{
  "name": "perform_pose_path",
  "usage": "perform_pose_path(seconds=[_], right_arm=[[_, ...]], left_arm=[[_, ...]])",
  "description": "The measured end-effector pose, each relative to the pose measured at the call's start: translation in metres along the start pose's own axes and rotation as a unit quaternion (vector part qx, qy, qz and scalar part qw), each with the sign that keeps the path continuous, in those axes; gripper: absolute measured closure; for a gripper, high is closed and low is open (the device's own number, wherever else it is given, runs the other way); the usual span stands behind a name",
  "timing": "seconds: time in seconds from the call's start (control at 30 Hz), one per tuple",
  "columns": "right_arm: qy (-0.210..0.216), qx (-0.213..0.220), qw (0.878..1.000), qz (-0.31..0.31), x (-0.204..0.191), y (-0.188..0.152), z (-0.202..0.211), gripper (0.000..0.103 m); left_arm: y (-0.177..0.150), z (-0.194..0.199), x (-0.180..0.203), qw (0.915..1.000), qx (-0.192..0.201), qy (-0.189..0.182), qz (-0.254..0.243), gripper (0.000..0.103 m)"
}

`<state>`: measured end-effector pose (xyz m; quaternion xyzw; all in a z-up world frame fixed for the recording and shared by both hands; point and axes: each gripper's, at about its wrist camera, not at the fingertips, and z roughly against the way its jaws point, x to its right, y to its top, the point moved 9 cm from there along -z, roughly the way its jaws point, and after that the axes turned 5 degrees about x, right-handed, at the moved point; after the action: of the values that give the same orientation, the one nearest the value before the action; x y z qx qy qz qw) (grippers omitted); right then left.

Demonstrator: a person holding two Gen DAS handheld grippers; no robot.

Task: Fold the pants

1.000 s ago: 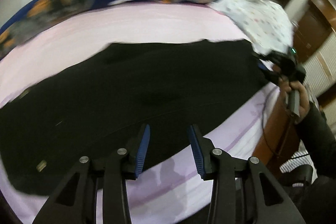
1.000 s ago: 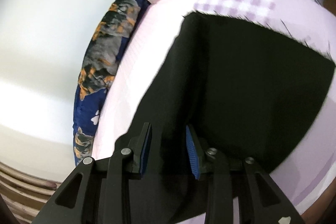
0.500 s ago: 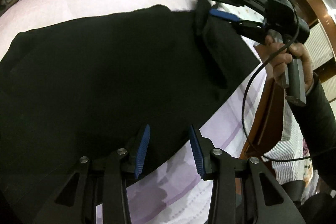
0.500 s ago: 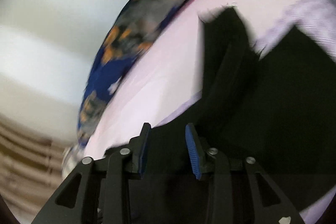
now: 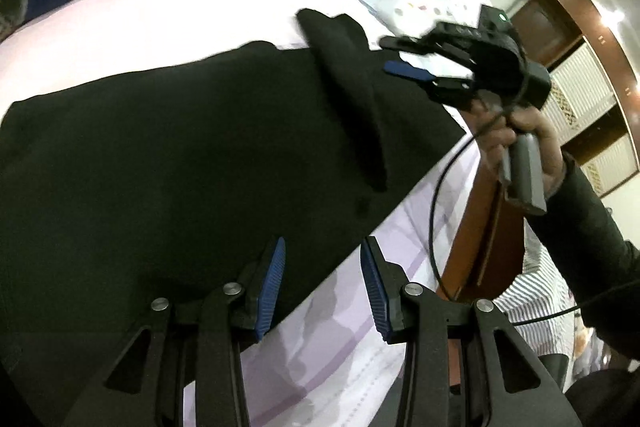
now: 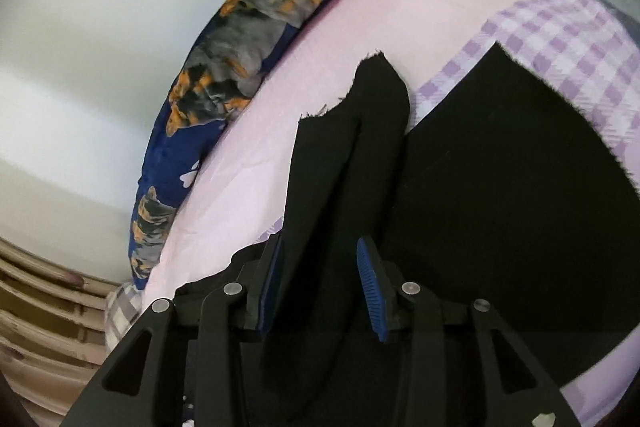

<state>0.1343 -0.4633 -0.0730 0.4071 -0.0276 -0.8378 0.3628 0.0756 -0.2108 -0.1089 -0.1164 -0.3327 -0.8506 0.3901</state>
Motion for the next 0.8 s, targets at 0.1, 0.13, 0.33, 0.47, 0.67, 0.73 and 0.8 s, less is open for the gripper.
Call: perform_pose_path(seconds=[0.1, 0.13, 0.33, 0.47, 0.67, 0.73, 0.8], right_arm=[[-0.002, -0.011, 1.000, 0.005, -0.003, 0.007, -0.016, 0.067], [-0.013, -0.012, 1.000, 0.004, -0.003, 0.009, -0.024, 0.067], [-0.037, -0.010, 0.999, -0.015, 0.011, 0.033, -0.056, 0.067], [-0.036, -0.026, 0.999, -0.007, 0.005, 0.042, -0.072, 0.096], [-0.013, 0.024, 1.000, 0.004, -0.013, 0.054, -0.030, 0.099], [-0.005, 0.043, 0.999, -0.004, -0.013, 0.057, -0.008, 0.099], [-0.003, 0.067, 0.998, -0.016, -0.007, 0.057, 0.021, 0.099]], left_arm=[[-0.002, -0.002, 0.003, 1.0000, -0.008, -0.004, 0.000, 0.062], [-0.003, -0.004, 0.003, 0.9999, -0.010, -0.004, 0.001, 0.062], [-0.009, -0.015, 0.011, 0.9996, -0.028, -0.003, -0.010, 0.062], [-0.009, -0.023, 0.015, 0.9992, -0.034, 0.008, -0.020, 0.062], [-0.010, -0.028, 0.021, 0.9987, -0.034, 0.018, -0.033, 0.062], [-0.009, -0.029, 0.024, 0.9986, -0.033, 0.015, -0.038, 0.062], [-0.009, -0.031, 0.027, 0.9985, -0.032, 0.014, -0.043, 0.062]])
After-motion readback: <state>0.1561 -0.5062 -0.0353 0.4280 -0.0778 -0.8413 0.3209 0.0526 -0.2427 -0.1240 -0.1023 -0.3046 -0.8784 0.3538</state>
